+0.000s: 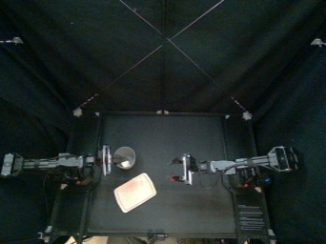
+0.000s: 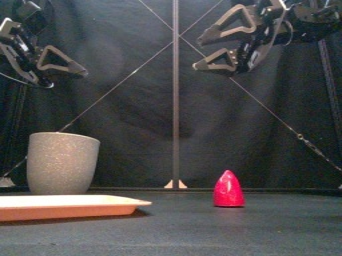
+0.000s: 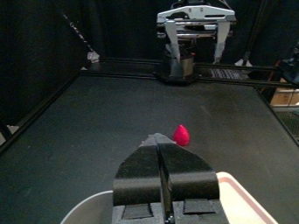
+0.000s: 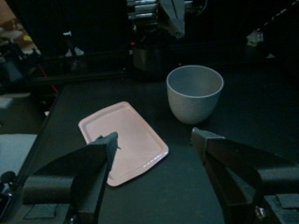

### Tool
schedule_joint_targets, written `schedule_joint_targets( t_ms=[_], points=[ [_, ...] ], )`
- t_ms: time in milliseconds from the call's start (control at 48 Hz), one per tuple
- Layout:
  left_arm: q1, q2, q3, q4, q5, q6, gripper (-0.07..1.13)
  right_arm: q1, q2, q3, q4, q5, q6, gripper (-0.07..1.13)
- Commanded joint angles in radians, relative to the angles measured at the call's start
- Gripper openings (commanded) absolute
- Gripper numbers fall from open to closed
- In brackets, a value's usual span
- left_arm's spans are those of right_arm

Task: Pick the onion then place it in the grey bowl
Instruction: Drop onion in the grey bowl and return to neutral

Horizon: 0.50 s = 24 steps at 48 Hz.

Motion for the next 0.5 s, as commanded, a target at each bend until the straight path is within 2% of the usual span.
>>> schedule_joint_targets(
  t_ms=[21, 188, 500],
  points=[
    [0.003, 0.003, -0.014, 0.003, -0.008, 0.002, -0.01, 0.000, -0.058, 0.032, 0.003, -0.080, -0.002, 1.00],
    [0.002, 0.003, -0.012, 0.003, -0.008, 0.002, -0.01, 0.000, -0.089, 0.081, -0.003, -0.152, -0.002, 1.00],
    [0.003, 0.003, -0.012, -0.002, -0.020, -0.002, -0.01, 0.000, -0.089, 0.095, -0.003, -0.160, -0.002, 1.00]
  ],
)
